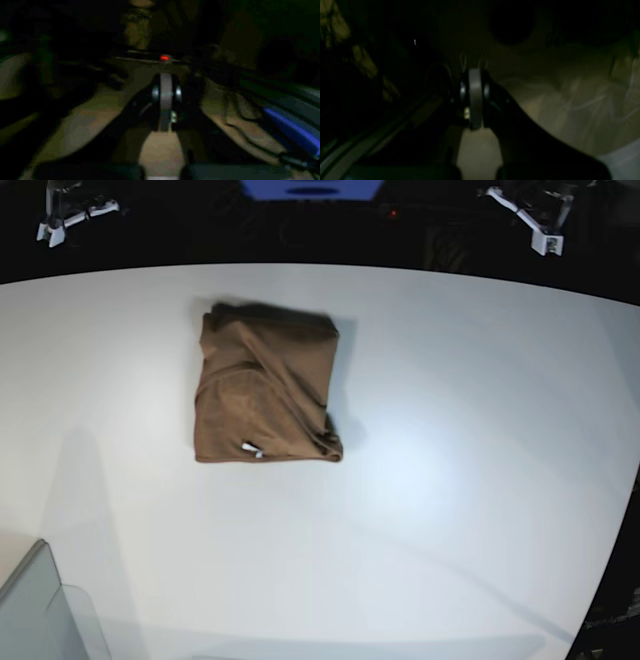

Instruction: Layout the t-shirt on the table in an organized manner, then fold the t-shirt properly

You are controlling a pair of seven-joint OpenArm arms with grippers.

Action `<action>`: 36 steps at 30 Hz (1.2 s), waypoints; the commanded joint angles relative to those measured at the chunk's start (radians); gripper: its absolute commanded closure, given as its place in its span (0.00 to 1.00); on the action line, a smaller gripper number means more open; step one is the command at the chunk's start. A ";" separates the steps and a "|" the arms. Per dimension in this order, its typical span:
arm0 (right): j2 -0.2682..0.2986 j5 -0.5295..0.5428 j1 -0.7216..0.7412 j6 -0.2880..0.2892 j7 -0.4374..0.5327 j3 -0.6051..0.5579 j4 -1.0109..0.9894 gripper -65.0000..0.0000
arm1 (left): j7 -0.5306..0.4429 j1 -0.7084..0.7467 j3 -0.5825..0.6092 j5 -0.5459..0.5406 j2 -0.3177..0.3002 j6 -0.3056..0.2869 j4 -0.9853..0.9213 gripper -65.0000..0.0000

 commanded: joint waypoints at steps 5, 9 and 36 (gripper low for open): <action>0.010 -0.059 0.041 0.007 0.011 0.004 -0.197 1.00 | -0.158 -0.157 0.182 0.135 -0.071 -0.002 -0.417 1.00; 0.005 -0.187 0.096 0.007 0.123 -0.021 -0.378 1.00 | -0.360 -0.322 0.251 0.195 -0.119 -0.002 -0.831 1.00; 0.086 -0.513 0.214 -0.923 1.126 -0.607 -1.313 1.00 | -0.687 -0.579 0.446 0.310 -0.048 0.379 -1.377 1.00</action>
